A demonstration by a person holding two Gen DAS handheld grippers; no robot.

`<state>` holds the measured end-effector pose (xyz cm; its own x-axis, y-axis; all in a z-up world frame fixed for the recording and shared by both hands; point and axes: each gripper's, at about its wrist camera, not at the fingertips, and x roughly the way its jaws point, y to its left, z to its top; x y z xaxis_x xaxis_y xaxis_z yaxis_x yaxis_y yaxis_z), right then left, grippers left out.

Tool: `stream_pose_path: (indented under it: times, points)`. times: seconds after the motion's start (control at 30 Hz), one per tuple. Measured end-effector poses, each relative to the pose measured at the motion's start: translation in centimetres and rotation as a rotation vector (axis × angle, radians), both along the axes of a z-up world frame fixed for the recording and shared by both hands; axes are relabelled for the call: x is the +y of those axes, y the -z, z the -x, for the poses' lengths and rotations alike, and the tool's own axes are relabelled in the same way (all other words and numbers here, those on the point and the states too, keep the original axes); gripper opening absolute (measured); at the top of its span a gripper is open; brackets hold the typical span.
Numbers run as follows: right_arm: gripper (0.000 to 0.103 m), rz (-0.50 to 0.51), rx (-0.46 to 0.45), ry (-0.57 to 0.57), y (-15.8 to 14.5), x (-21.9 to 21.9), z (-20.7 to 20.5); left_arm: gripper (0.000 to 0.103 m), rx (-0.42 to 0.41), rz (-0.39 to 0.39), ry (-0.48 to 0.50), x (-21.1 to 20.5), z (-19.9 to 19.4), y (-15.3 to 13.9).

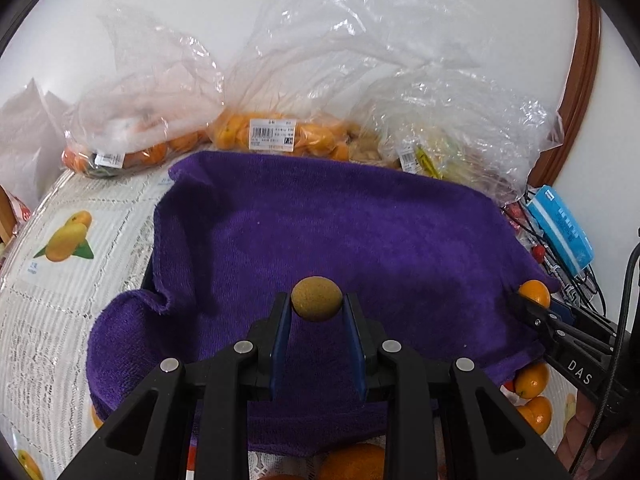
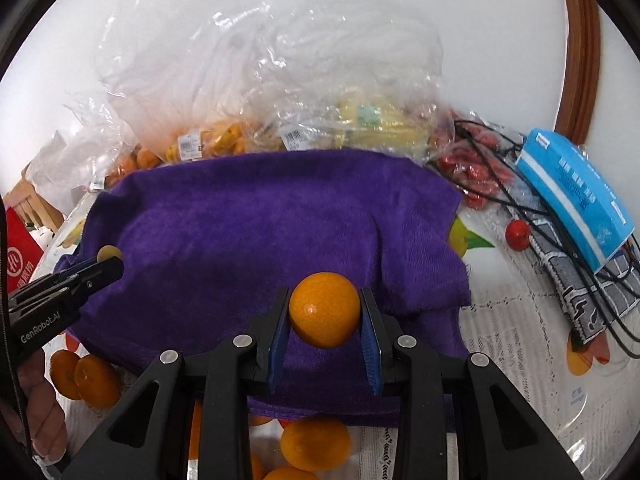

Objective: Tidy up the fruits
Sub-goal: 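Lift both held fruits and carry them over the purple towel, then open the right tool to drop the orange while the left tool releases its fruit onto the towel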

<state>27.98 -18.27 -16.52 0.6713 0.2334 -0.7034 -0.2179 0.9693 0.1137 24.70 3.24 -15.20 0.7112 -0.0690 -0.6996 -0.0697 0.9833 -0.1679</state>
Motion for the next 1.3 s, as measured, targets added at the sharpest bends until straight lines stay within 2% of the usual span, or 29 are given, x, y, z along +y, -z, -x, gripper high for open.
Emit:
stream_pose_path:
  times: [0.37, 0.53, 0.57, 0.67, 0.77, 0.8, 0.83, 0.87, 1.1, 1.2, 1.3]
  points:
    - [0.033, -0.010, 0.035, 0.007, 0.6, -0.1, -0.4, 0.025, 0.025, -0.011, 0.002, -0.5, -0.4, 0.4]
    - [0.033, -0.001, 0.011, 0.010, 0.2, -0.1, 0.0, 0.025, 0.031, -0.008, 0.001, -0.5, -0.4, 0.5]
    - [0.035, -0.003, 0.006, 0.008, 0.0, -0.1, 0.1, 0.025, 0.030, -0.006, 0.001, -0.5, -0.3, 0.5]
    - [0.049, -0.011, -0.016, 0.006, -0.4, -0.2, 0.5, 0.025, 0.024, -0.007, 0.005, -0.6, -0.1, 0.3]
    - [0.058, -0.004, -0.035, 0.013, -0.9, -0.3, 0.7, 0.027, 0.020, -0.002, 0.012, -0.6, 0.2, -0.1]
    - [0.067, -0.001, -0.037, 0.013, -1.0, -0.3, 0.8, 0.032, 0.017, 0.006, 0.014, -0.6, 0.3, -0.2]
    - [0.071, 0.004, -0.038, 0.014, -1.2, -0.3, 0.8, 0.038, 0.014, 0.019, 0.017, -0.5, 0.5, -0.4]
    - [0.074, 0.004, -0.042, 0.014, -1.4, -0.4, 0.9, 0.039, 0.010, 0.031, 0.019, -0.4, 0.5, -0.5]
    - [0.080, 0.019, -0.077, 0.017, -2.5, 0.0, 2.8, 0.044, -0.044, 0.042, 0.018, -0.3, 1.5, -1.6]
    - [0.080, -0.006, -0.114, -0.006, -2.8, 0.0, 4.8, 0.044, -0.065, 0.025, 0.011, -0.5, 1.9, -2.0]
    - [0.080, -0.046, -0.137, 0.032, -3.1, -0.5, 6.8, 0.048, -0.080, 0.032, 0.014, -0.5, 2.4, -2.3]
